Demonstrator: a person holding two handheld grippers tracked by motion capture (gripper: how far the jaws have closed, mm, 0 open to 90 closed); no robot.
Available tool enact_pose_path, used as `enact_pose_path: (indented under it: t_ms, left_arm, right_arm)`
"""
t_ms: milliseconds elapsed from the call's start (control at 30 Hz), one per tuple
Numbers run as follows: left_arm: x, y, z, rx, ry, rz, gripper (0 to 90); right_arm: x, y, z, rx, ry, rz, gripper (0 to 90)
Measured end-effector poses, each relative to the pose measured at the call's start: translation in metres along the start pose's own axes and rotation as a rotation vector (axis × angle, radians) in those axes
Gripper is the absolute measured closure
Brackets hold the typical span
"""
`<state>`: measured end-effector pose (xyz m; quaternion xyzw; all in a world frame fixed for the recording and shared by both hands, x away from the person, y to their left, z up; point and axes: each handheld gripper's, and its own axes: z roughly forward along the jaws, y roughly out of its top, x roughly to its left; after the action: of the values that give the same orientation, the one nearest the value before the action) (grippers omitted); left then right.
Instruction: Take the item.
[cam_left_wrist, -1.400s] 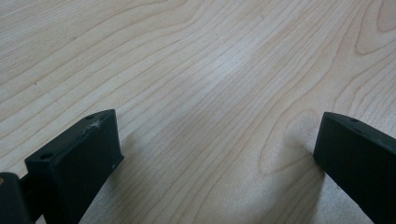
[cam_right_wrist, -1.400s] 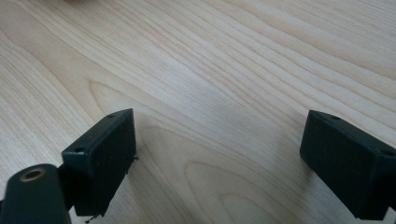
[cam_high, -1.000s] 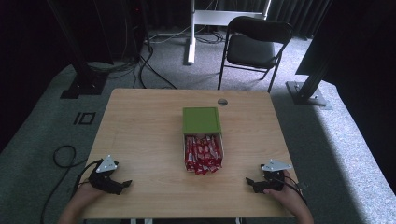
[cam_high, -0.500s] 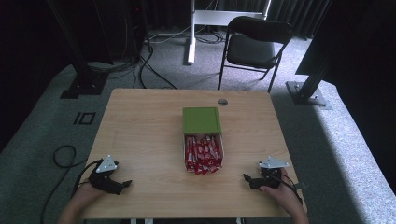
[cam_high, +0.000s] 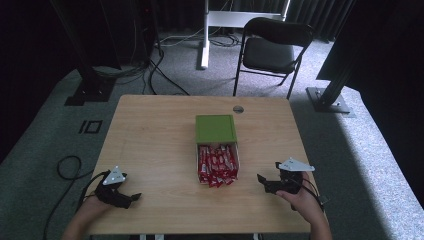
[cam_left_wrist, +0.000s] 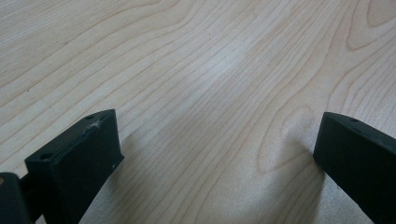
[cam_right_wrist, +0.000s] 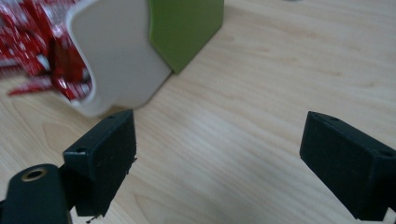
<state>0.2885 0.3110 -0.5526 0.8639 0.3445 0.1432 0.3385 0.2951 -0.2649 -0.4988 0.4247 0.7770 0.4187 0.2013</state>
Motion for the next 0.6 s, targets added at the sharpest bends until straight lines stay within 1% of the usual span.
enact_pose_path:
  t_ms: [67, 167, 267, 300, 333, 367, 400, 500, 600]
  left_arm:
    - [0.000, 0.000, 0.000, 0.000, 0.000, 0.000, 1.5]
    - [0.000, 0.000, 0.000, 0.000, 0.000, 0.000, 1.5]
    - [0.000, 0.000, 0.000, 0.000, 0.001, 0.001, 1.5]
    - [0.000, 0.000, 0.000, 0.000, 0.000, 0.002, 1.5]
    - [0.000, 0.000, 0.000, 0.000, 0.000, 0.002, 1.5]
    - [0.000, 0.000, 0.000, 0.000, 0.000, 0.002, 1.5]
    - [0.000, 0.000, 0.000, 0.000, 0.000, 0.002, 1.5]
    - [0.000, 0.000, 0.000, 0.000, 0.000, 0.002, 1.5]
    - [0.000, 0.000, 0.000, 0.000, 0.000, 0.002, 1.5]
  right_arm:
    - [0.003, 0.010, -0.003, -0.013, -0.002, -0.008, 10.8]
    - [0.005, 0.012, -0.003, -0.014, 0.001, -0.010, 10.8]
    - [0.013, 0.027, -0.005, -0.037, 0.016, -0.024, 10.9]
    - [0.013, 0.027, -0.005, -0.037, 0.016, -0.024, 10.9]
    - [0.016, 0.033, -0.005, -0.049, 0.026, -0.015, 10.9]
    - [0.017, 0.036, -0.004, -0.057, 0.028, -0.018, 10.9]
    - [0.017, 0.036, -0.004, -0.057, 0.028, -0.018, 10.9]
    - [0.022, 0.045, -0.002, -0.072, 0.033, -0.008, 10.9]
    - [0.026, 0.055, 0.000, -0.081, 0.033, -0.017, 10.9]
